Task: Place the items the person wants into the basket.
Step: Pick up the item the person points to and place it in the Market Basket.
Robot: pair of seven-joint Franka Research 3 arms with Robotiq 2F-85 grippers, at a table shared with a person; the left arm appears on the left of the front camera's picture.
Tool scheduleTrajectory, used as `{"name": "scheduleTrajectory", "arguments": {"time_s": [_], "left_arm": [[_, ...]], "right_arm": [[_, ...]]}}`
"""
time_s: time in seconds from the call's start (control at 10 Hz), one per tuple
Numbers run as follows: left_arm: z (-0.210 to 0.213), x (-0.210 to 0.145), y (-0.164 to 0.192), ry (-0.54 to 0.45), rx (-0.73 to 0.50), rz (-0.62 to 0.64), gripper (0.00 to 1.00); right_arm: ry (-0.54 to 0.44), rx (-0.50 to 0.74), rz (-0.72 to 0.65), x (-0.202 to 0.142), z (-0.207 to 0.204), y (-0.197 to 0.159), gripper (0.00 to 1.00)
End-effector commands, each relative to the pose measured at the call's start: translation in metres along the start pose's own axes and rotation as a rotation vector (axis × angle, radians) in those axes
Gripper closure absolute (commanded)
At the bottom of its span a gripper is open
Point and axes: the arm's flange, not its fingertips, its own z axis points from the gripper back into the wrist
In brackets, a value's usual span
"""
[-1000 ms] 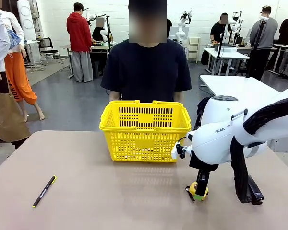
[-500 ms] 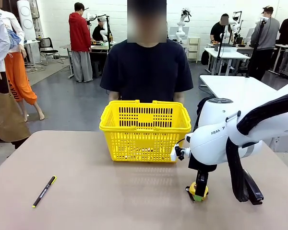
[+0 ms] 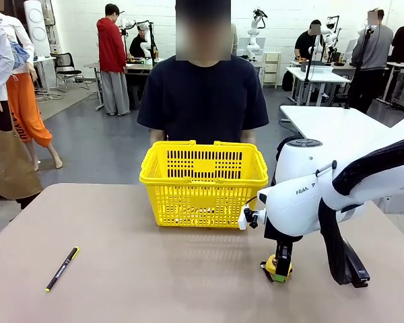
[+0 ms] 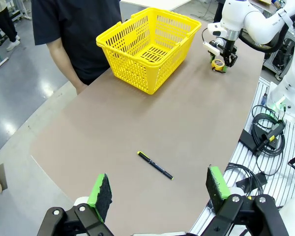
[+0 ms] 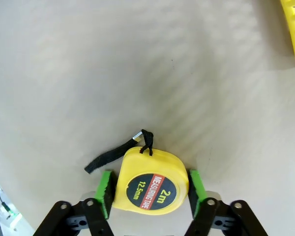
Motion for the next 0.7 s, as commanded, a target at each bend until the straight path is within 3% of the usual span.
{"name": "scheduleTrajectory", "arguments": {"time_s": [0.0,0.1,0.2,0.3,0.4,0.6], "left_arm": [[0.000,-0.001,0.002,-0.024,0.003,-0.020,0.00],[0.000,-0.001,0.002,-0.024,0.003,-0.020,0.00],[0.000,-0.001,0.002,-0.024,0.003,-0.020,0.00],[0.000,-0.001,0.002,-0.024,0.003,-0.020,0.00],[0.000,-0.001,0.002,-0.024,0.003,-0.020,0.00],[0.000,-0.001,0.002,-0.024,0.003,-0.020,0.00]], "right_arm": [[0.017,-0.028,-0.014,0.003,-0.002,-0.002,1.00],[0.021,-0.041,-0.026,0.001,-0.002,-0.003,1.00],[0.025,-0.065,-0.041,0.000,0.000,-0.003,0.84],[0.014,-0.076,-0.055,-0.003,0.008,0.000,0.92],[0.001,-0.081,-0.164,-0.011,0.035,0.012,1.00],[-0.026,-0.099,-0.265,-0.028,0.134,0.047,1.00]]}}
